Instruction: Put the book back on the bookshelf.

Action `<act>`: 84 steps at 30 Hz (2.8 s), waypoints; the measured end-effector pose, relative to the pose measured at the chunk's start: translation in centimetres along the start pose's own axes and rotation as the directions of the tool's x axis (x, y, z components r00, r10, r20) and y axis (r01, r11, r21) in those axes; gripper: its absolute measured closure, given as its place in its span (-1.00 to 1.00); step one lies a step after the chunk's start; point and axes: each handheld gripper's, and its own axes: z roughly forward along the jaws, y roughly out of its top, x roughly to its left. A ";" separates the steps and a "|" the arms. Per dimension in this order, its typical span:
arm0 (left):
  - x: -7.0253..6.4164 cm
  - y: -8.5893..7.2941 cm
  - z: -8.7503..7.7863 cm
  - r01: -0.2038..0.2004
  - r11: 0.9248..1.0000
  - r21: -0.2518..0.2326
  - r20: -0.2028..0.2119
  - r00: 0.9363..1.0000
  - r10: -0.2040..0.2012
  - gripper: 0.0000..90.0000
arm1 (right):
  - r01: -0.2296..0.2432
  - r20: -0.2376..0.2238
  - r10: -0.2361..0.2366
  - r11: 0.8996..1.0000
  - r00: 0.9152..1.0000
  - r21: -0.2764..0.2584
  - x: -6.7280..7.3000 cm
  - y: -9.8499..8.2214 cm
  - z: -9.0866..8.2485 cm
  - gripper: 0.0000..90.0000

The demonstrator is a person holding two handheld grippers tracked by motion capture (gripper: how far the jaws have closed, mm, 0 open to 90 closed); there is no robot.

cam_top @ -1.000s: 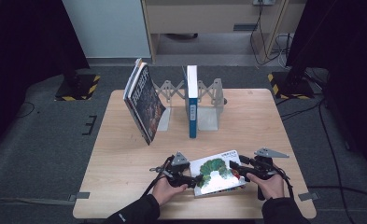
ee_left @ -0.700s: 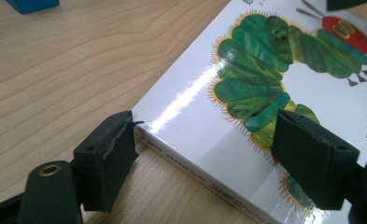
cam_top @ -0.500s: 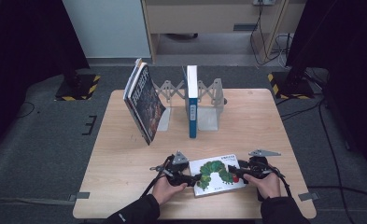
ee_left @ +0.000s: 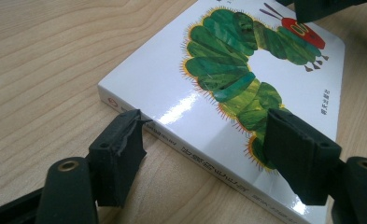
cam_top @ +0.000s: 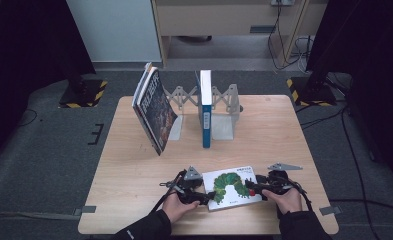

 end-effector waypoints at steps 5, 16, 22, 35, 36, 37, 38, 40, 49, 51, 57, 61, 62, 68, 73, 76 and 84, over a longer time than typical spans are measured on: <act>0.0 0.0 0.0 -0.001 1.000 -0.003 0.002 1.000 0.001 -0.41 | -0.017 -0.015 0.016 0.999 1.000 -0.032 0.1 0.3 -0.5 -0.14; 0.0 -0.2 0.2 -0.013 1.000 -0.004 0.006 1.000 0.014 -0.52 | -0.034 -0.152 0.019 0.995 0.988 -0.096 1.8 1.5 -0.4 -0.06; -0.1 -0.2 0.2 -0.007 1.000 -0.005 0.002 1.000 0.007 -0.50 | -0.035 -0.029 0.033 0.998 0.999 -0.061 -0.1 0.8 -0.5 -0.15; 0.2 0.0 0.0 0.018 1.000 -0.003 0.004 1.000 -0.018 -0.36 | -0.052 -0.015 0.052 0.998 0.999 -0.022 -0.5 0.4 0.2 -0.12; 0.3 0.0 0.0 0.018 1.000 -0.005 0.003 1.000 -0.018 -0.35 | -0.057 -0.017 0.057 0.998 0.998 -0.023 -0.5 0.5 0.1 -0.12; 0.3 0.0 0.1 0.020 1.000 -0.007 0.002 1.000 -0.020 -0.35 | -0.063 -0.022 0.063 0.998 0.998 -0.030 -0.5 0.5 0.0 -0.12; 0.4 0.0 0.1 0.020 1.000 -0.009 0.003 1.000 -0.020 -0.35 | -0.063 -0.022 0.063 0.998 0.998 -0.030 -0.5 0.5 0.0 -0.12; 0.5 0.1 0.1 0.023 1.000 -0.013 0.004 1.000 -0.023 -0.35 | -0.065 -0.024 0.064 0.997 0.998 -0.036 -0.5 0.6 -0.1 -0.11; 0.7 0.1 0.0 0.030 0.999 -0.018 0.013 0.999 -0.030 -0.36 | -0.078 -0.049 0.074 0.994 0.996 -0.079 -0.4 1.0 -0.7 -0.09; 0.7 0.1 0.0 0.029 0.999 -0.017 0.018 0.999 -0.028 -0.38 | -0.082 -0.059 0.077 0.991 0.995 -0.102 -0.3 1.1 -1.0 -0.08; 0.7 0.0 0.0 0.021 1.000 -0.016 0.027 0.999 -0.021 -0.44 | -0.097 -0.078 0.088 0.987 0.993 -0.129 -0.2 1.3 -1.2 -0.08; 0.7 0.0 0.0 0.024 1.000 -0.017 0.028 0.999 -0.023 -0.46 | -0.102 -0.082 0.092 0.985 0.992 -0.138 -0.2 1.3 -1.3 -0.07; 0.7 0.0 0.0 0.025 1.000 -0.016 0.029 0.999 -0.024 -0.47 | -0.108 -0.084 0.097 0.984 0.992 -0.140 -0.2 1.3 -1.4 -0.07; 0.7 -0.1 0.1 0.029 0.999 -0.024 0.033 0.999 -0.028 -0.50 | -0.136 -0.100 0.122 0.979 0.987 -0.154 -0.1 1.3 -1.6 -0.03; 0.7 -0.1 0.1 0.033 0.999 -0.025 0.038 0.999 -0.032 -0.54 | -0.153 -0.117 0.135 0.976 0.984 -0.157 0.0 1.1 -1.6 -0.03; 0.7 -0.1 0.1 0.039 0.999 -0.024 0.041 0.998 -0.038 -0.56 | -0.160 -0.122 0.141 0.974 0.982 -0.160 0.1 0.9 -1.7 -0.02; 0.7 -0.1 0.2 0.040 0.999 -0.028 0.046 0.998 -0.038 -0.62 | -0.129 -0.140 0.115 0.987 0.983 -0.096 0.4 0.7 -1.0 -0.01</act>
